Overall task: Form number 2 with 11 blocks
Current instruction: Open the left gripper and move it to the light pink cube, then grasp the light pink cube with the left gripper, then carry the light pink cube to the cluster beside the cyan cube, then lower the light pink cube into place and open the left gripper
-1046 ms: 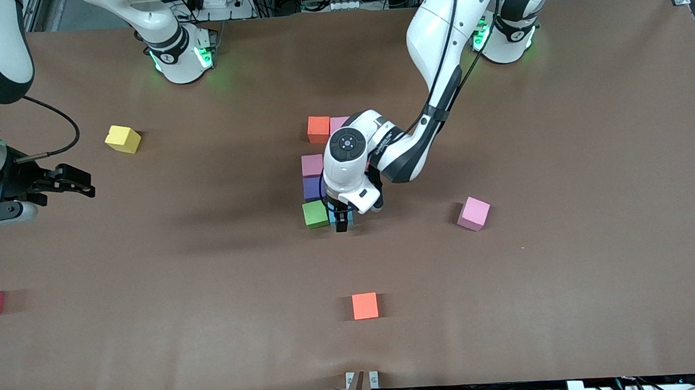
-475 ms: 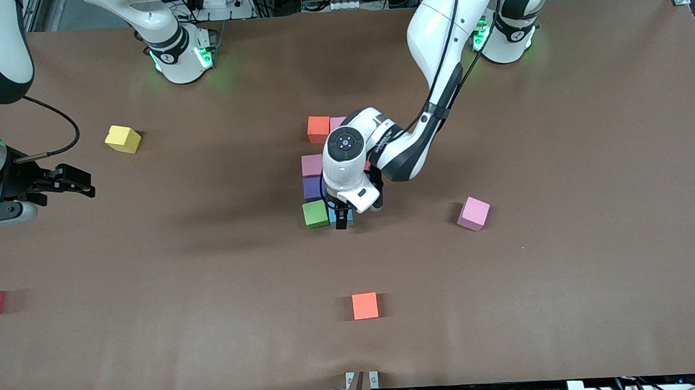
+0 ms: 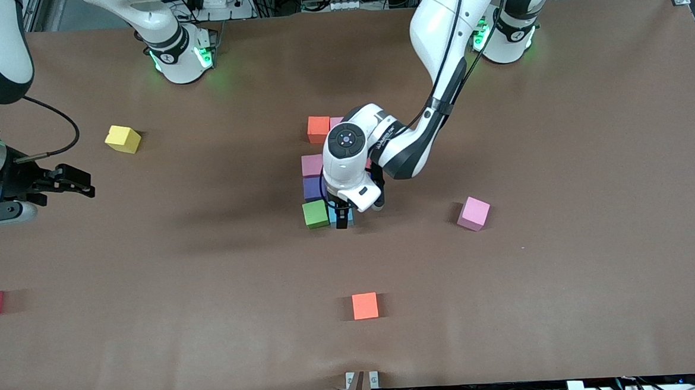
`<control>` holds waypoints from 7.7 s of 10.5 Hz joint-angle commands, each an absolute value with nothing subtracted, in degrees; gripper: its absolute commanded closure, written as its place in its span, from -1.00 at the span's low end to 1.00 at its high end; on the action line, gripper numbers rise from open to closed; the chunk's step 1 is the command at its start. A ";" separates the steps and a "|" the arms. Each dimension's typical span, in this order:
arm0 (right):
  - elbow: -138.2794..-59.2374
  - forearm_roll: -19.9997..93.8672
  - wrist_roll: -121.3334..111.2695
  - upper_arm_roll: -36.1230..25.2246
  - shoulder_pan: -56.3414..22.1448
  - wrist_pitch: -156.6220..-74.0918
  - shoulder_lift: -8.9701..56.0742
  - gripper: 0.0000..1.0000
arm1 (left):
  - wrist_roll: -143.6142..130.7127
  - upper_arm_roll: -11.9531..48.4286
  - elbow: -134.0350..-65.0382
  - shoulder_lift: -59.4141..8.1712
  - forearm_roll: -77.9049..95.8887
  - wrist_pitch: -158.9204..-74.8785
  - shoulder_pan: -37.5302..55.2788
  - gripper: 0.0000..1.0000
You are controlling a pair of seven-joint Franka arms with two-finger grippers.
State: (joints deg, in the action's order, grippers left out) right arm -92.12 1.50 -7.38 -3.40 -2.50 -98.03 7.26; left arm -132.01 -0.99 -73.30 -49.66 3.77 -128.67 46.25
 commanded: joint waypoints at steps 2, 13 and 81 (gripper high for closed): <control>-91.67 2.11 -8.00 -3.08 -1.85 -97.73 7.38 -1.00 | -127.99 -1.32 -75.14 -47.29 2.90 -124.20 45.18 -1.00; -91.67 2.11 -8.00 -3.08 -1.84 -97.47 7.38 -1.00 | -94.96 -1.23 -97.72 -31.65 2.64 -120.67 27.17 -1.00; -91.85 2.02 -7.91 -3.08 -2.02 -97.38 7.38 -1.00 | -125.42 -0.70 -76.99 -49.75 7.30 -128.24 41.66 -1.00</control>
